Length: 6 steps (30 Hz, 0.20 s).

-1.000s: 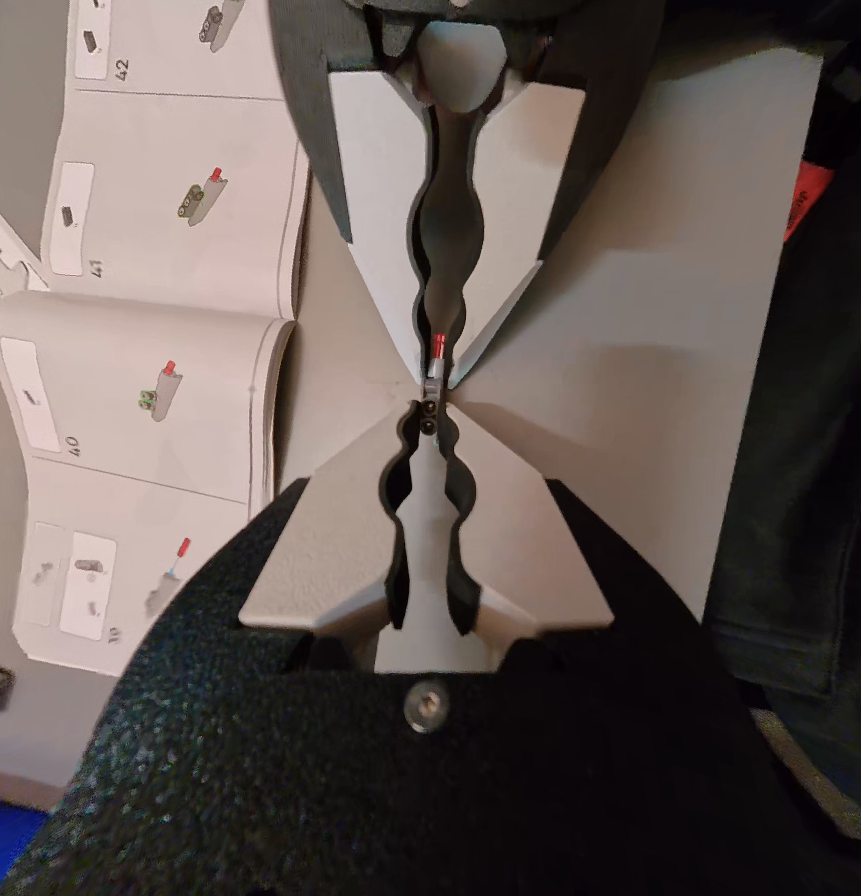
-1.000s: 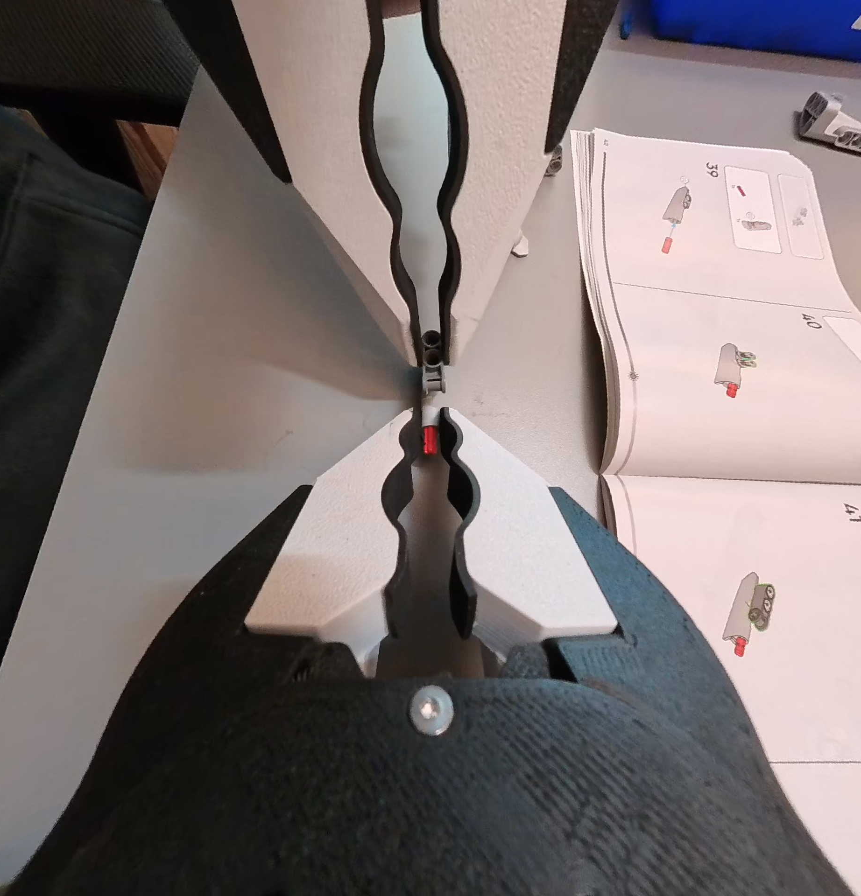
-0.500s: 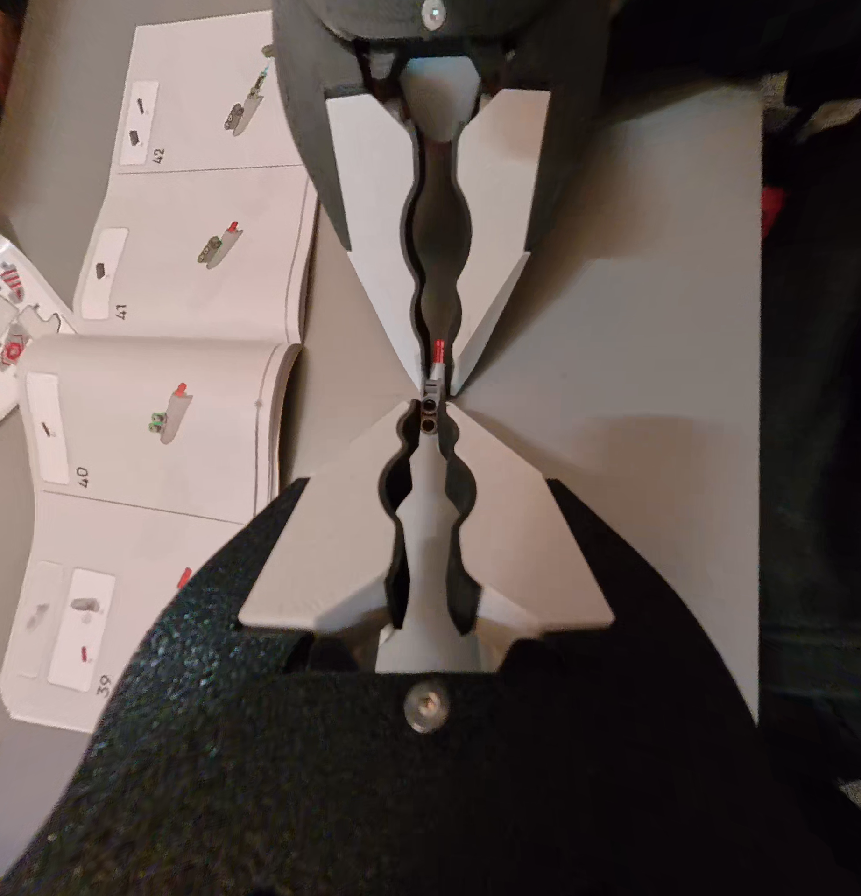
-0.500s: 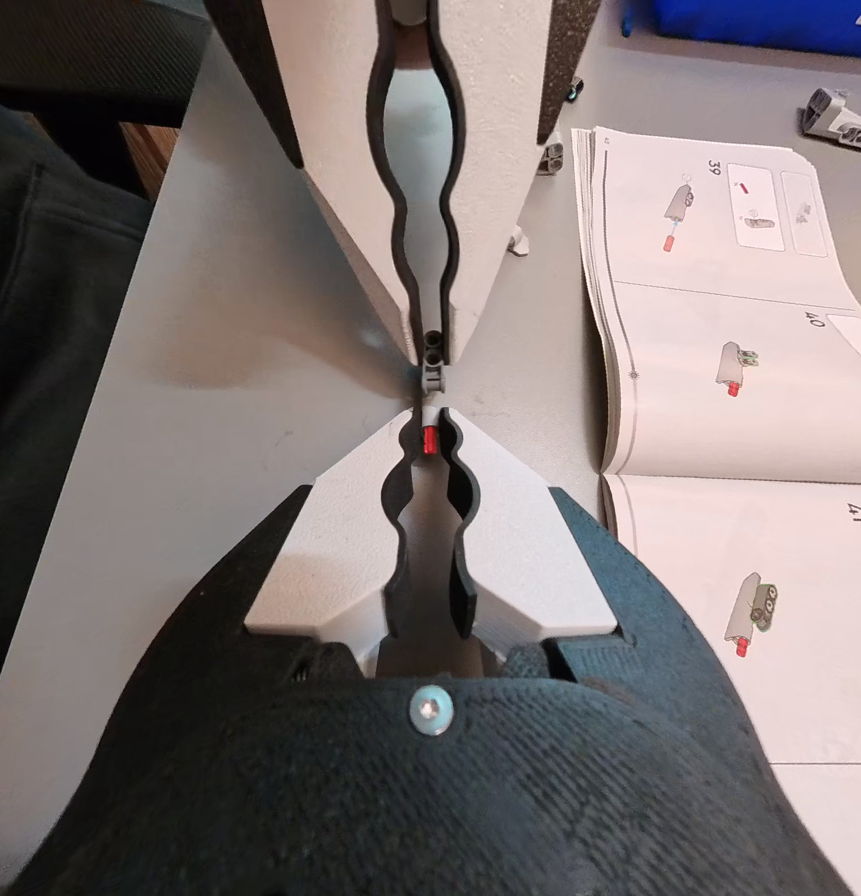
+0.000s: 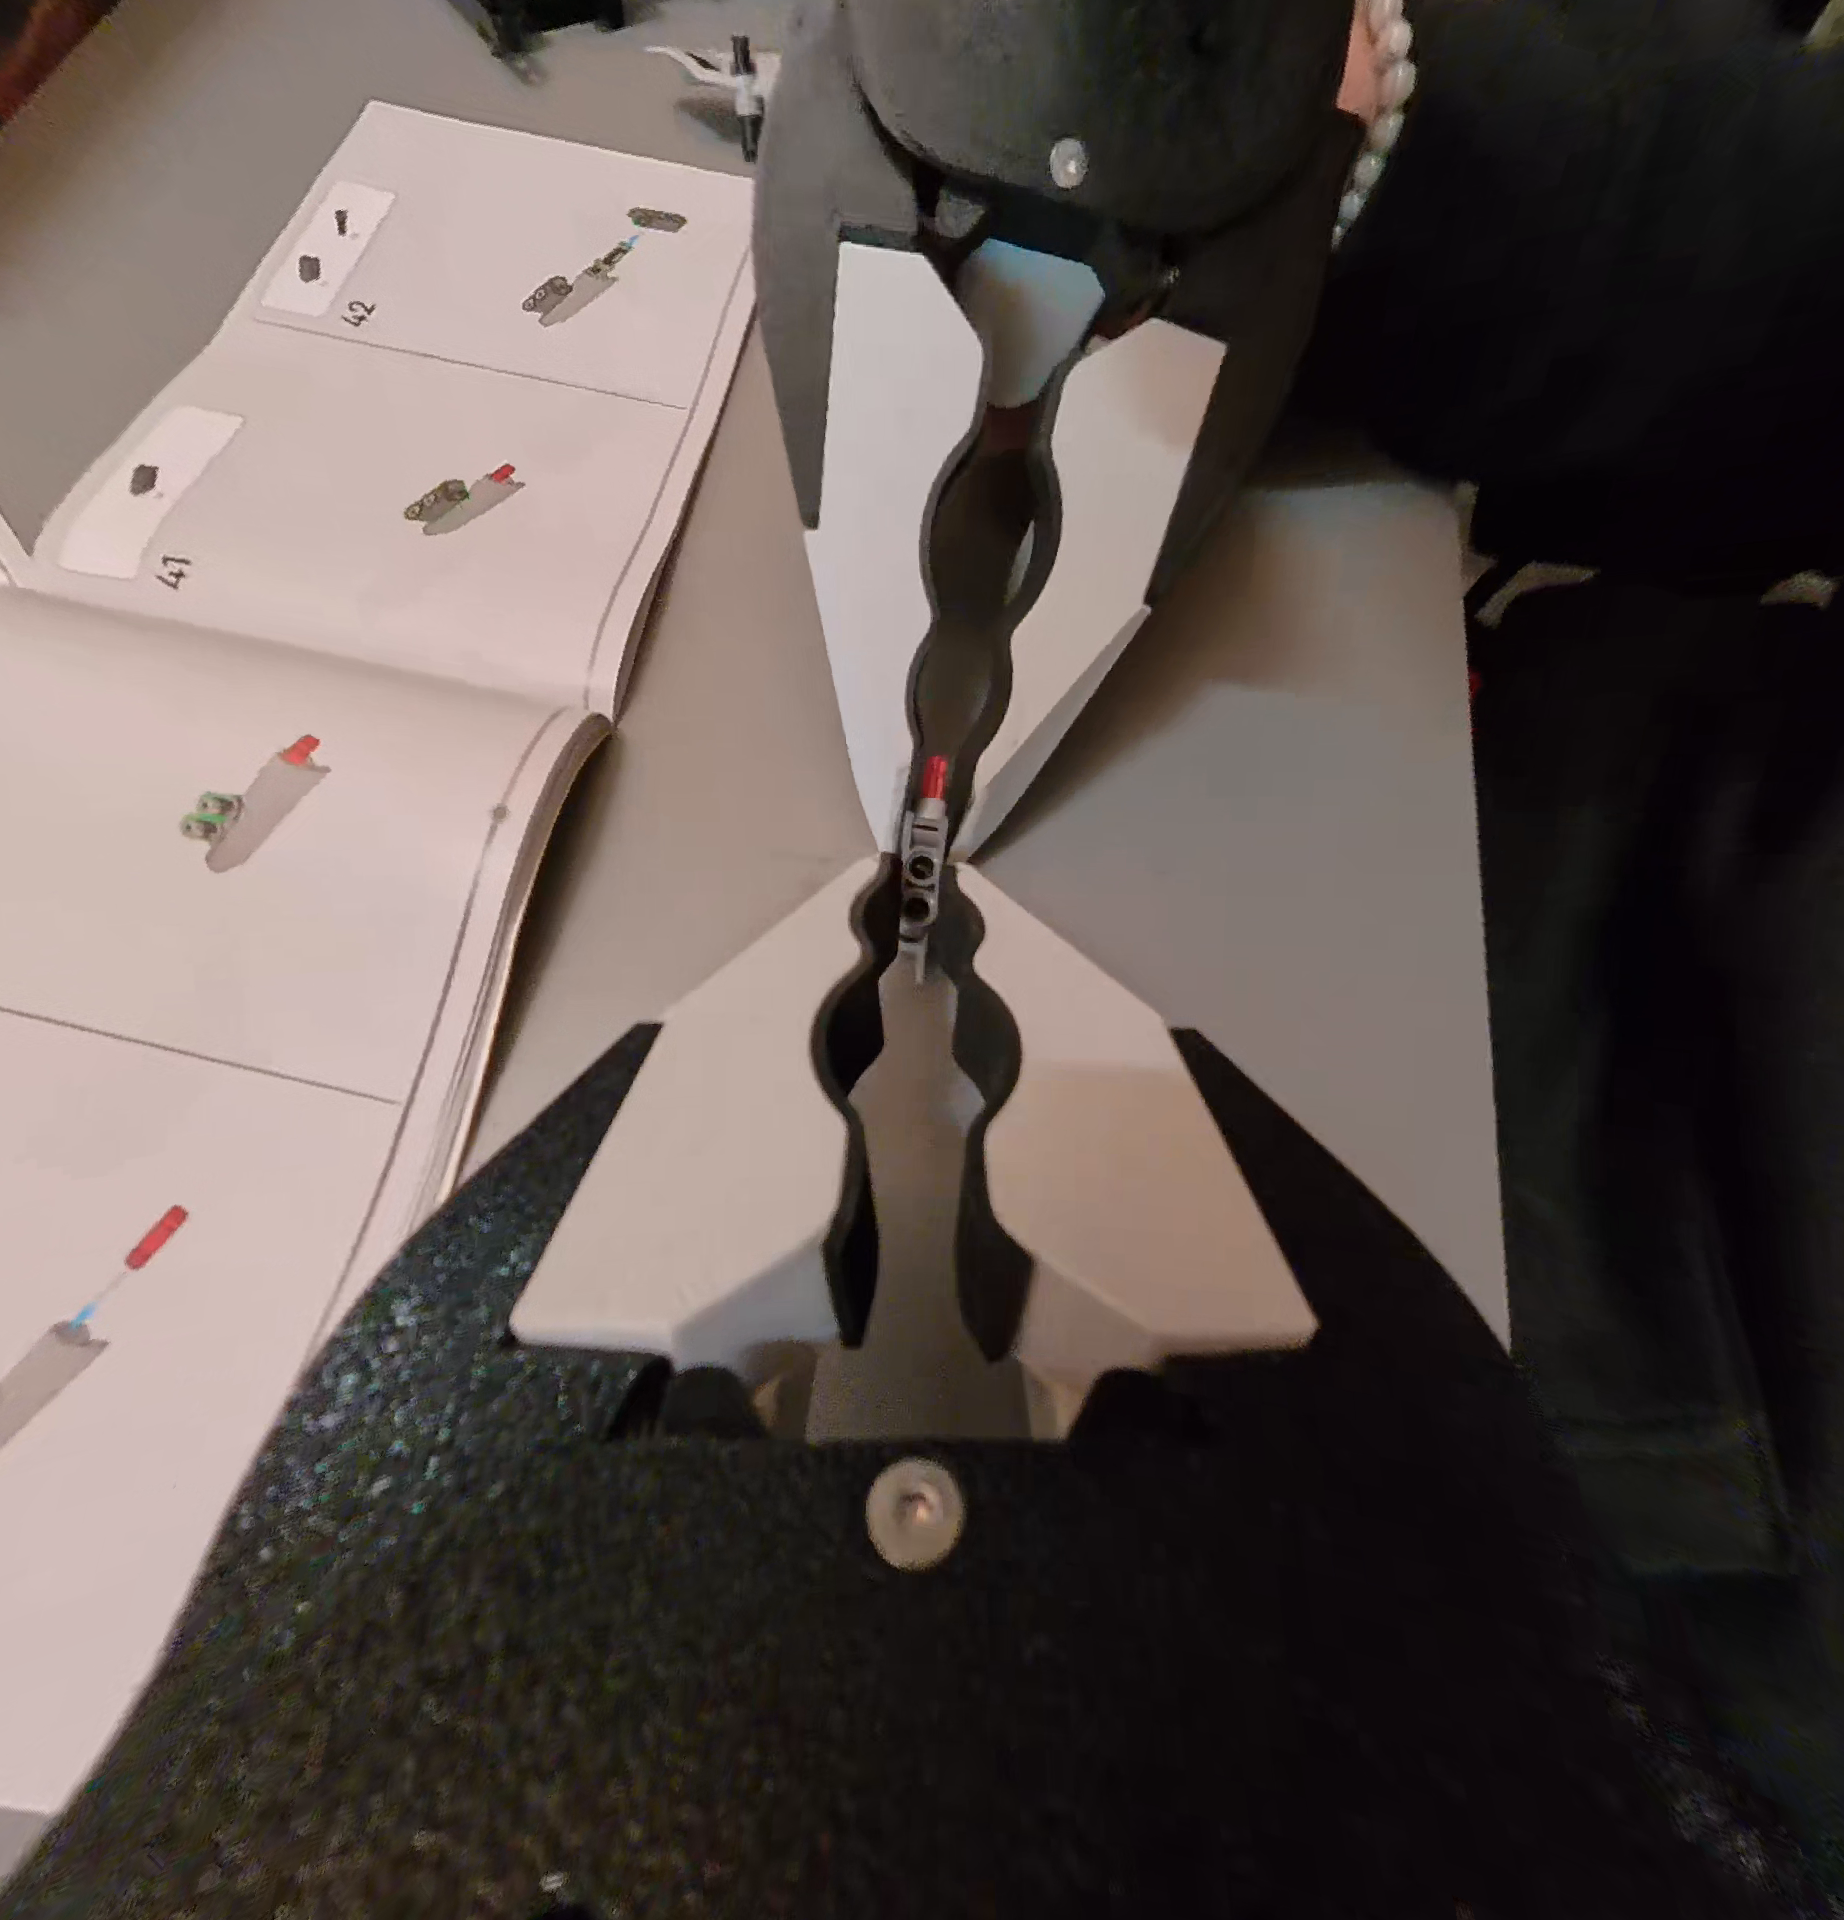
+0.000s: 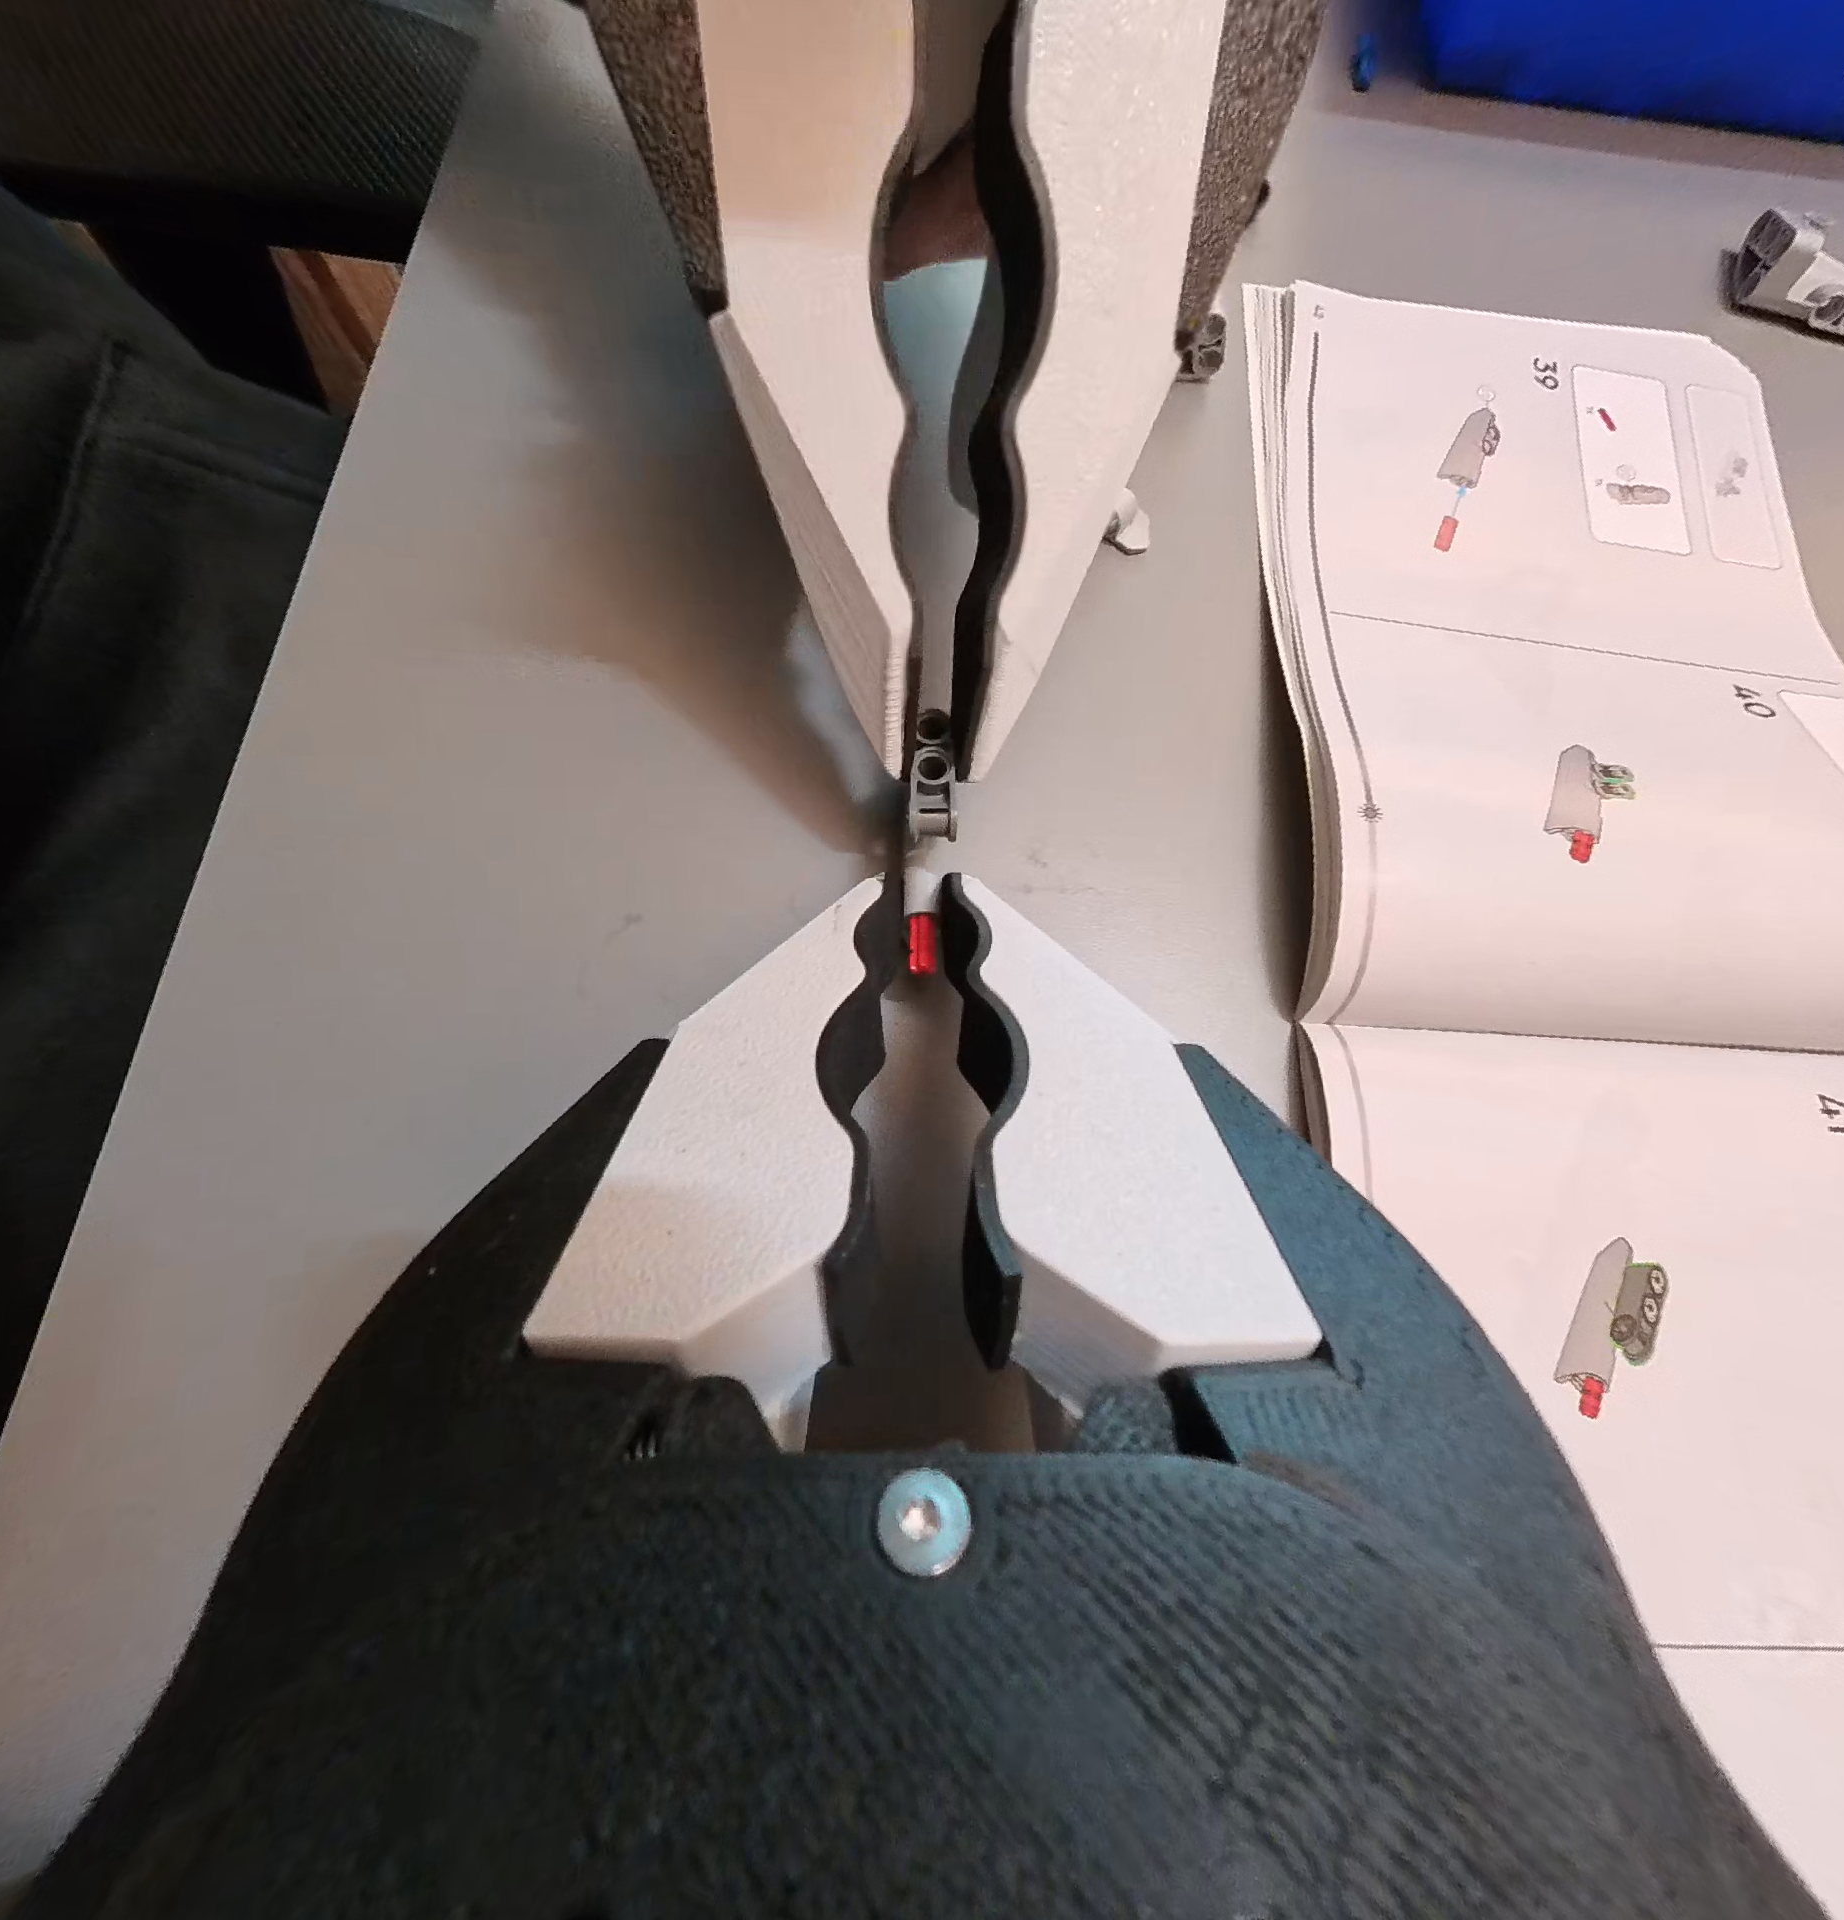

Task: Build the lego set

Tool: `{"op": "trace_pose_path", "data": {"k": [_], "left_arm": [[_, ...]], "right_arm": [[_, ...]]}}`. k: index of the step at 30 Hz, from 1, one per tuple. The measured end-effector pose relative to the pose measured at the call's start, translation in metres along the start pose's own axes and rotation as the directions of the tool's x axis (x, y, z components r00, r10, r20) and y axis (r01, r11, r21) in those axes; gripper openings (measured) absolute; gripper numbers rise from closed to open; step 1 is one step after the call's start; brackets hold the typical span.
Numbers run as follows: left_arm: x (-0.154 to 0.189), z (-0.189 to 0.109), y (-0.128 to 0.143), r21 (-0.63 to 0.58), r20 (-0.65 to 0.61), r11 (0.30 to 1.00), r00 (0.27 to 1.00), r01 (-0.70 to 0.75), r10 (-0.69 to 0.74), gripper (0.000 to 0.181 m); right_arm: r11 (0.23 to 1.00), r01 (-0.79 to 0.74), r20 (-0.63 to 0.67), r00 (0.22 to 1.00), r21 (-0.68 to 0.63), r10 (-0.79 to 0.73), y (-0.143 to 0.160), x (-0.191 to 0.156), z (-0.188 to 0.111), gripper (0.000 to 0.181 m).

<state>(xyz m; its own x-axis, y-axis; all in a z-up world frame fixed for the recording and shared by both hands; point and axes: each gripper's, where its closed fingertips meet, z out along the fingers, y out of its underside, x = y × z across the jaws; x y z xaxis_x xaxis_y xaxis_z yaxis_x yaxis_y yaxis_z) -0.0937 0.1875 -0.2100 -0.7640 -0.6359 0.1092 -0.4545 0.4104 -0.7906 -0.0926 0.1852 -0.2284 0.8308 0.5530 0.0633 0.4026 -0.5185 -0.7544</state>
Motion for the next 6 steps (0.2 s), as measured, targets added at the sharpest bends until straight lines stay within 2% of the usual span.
{"op": "trace_pose_path", "data": {"k": [1, 4, 6], "left_arm": [[0.0006, -0.0001, -0.0001, 0.011, -0.009, 1.000, 1.000, 0.024, -0.024, 0.005], [0.0014, -0.0002, -0.0005, 0.058, -0.048, 0.992, 0.993, 0.113, -0.110, 0.006], [0.0017, -0.0001, -0.0005, 0.055, -0.033, 0.995, 0.996, 0.083, -0.081, 0.006]], "right_arm": [[1.000, 0.003, -0.002, 1.000, 0.000, -0.003, 0.0000, 0.0001, -0.0001, 0.007], [1.000, 0.014, -0.011, 1.000, 0.001, -0.014, -0.0001, -0.0001, -0.0001, 0.007], [1.000, 0.016, -0.008, 1.000, 0.001, -0.016, -0.0001, -0.0006, -0.0001, 0.007]]}}
